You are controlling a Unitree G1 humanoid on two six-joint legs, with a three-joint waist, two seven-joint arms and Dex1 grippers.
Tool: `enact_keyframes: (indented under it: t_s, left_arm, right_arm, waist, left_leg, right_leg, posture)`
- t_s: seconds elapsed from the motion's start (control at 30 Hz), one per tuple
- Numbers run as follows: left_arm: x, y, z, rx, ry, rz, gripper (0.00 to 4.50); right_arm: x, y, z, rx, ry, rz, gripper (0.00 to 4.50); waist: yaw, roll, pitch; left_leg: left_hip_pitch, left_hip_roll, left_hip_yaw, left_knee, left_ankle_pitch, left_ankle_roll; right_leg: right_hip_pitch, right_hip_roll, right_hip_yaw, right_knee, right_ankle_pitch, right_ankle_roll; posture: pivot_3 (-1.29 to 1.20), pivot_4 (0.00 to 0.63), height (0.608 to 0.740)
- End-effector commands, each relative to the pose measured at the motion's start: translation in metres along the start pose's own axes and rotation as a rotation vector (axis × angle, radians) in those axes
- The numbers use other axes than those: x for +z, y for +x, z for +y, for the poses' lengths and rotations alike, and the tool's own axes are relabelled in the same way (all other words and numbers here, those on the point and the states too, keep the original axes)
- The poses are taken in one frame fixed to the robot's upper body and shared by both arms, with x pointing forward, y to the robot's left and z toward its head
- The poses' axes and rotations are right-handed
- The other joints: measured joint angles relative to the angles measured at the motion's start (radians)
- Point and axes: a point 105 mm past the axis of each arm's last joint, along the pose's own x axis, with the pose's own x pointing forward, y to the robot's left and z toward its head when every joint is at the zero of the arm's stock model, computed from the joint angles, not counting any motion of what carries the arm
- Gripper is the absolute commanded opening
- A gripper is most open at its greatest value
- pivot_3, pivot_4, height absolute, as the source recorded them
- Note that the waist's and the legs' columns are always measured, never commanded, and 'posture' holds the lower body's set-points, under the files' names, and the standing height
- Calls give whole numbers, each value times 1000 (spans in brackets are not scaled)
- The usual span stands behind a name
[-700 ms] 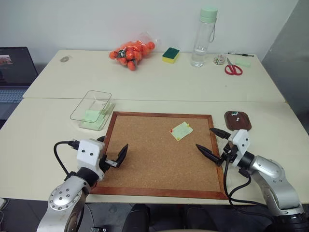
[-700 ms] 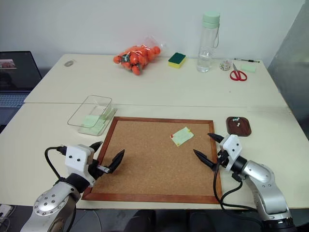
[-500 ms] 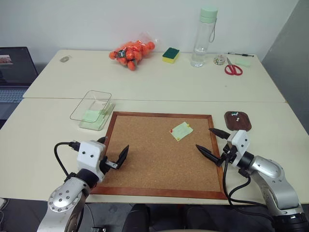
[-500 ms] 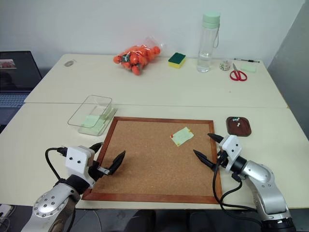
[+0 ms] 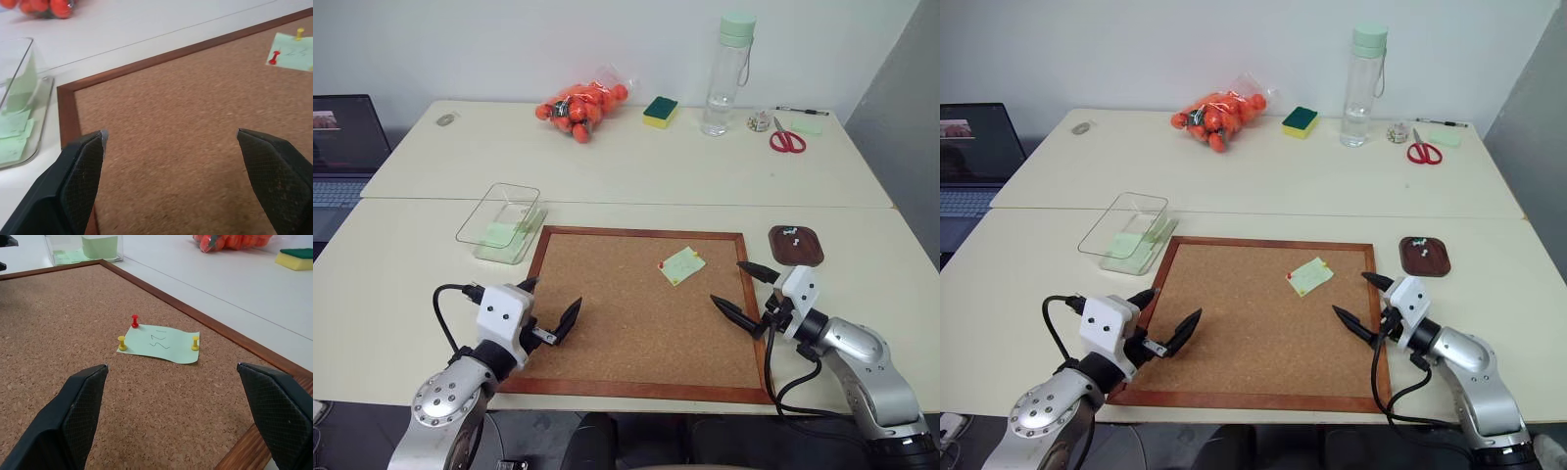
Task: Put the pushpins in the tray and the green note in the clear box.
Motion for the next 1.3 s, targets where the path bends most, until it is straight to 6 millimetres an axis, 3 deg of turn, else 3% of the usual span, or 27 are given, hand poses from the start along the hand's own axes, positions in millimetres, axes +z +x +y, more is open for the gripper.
enact_keyframes:
  t_s: [0.03, 0.17, 0.27, 0.57, 0.77, 0.97, 1.3]
  left_arm:
    - [11, 4, -4, -91, -1, -31, 4438]
    - [15, 10, -9, -166, -7, -37, 4438]
    - [15, 14, -16, -243, 1, -31, 4009]
    - [5, 39, -28, -343, -1, 15, 2272]
    - [-11, 50, -27, -343, 1, 79, 1089]
    - [-19, 56, -29, -341, 1, 101, 65]
    - [-31, 54, -37, -360, 32, 136, 17]
  right_arm:
    - [14, -5, 6, 20, -31, -32, 4500]
    - [21, -5, 7, 12, -25, -44, 4500]
    - [27, -4, 9, 14, -26, -52, 4500]
    - [32, 0, 3, -6, -14, -40, 4500]
    - [23, 15, -7, -19, 49, 49, 4500]
    - [31, 35, -16, -19, 51, 21, 4500]
    - [24, 77, -23, -21, 37, 33, 4500]
  waist:
    - [0, 0, 0]
    - [0, 0, 0]
    - [-1, 0, 0]
    - [0, 0, 0]
    - [-3, 0, 0]
    - [-1, 0, 0]
    - [-2, 1, 0]
  left_leg:
    - [0, 0, 0, 0, 0, 0]
    - [0, 0, 0, 0, 0, 0]
    - [0, 0, 0, 0, 0, 0]
    - [0, 0, 0, 0, 0, 0]
    - [0, 0, 0, 0, 0, 0]
    - [-1, -1, 0, 0, 0, 0]
    - [0, -1, 0, 0, 0, 0]
  right_leg:
    - [0, 0, 0, 0, 0, 0]
    - [0, 0, 0, 0, 0, 0]
    - [0, 0, 0, 0, 0, 0]
    - [0, 0, 0, 0, 0, 0]
    - [0, 1, 0, 0, 0, 0]
    - [-1, 0, 0, 0, 0, 0]
    - [-1, 0, 0, 1, 0, 0]
  posture:
    - [0, 150, 740]
    - [0, 150, 740]
    - [0, 150, 740]
    - [0, 150, 740]
    - [0, 150, 740]
    - [0, 150, 740]
    - [0, 150, 740]
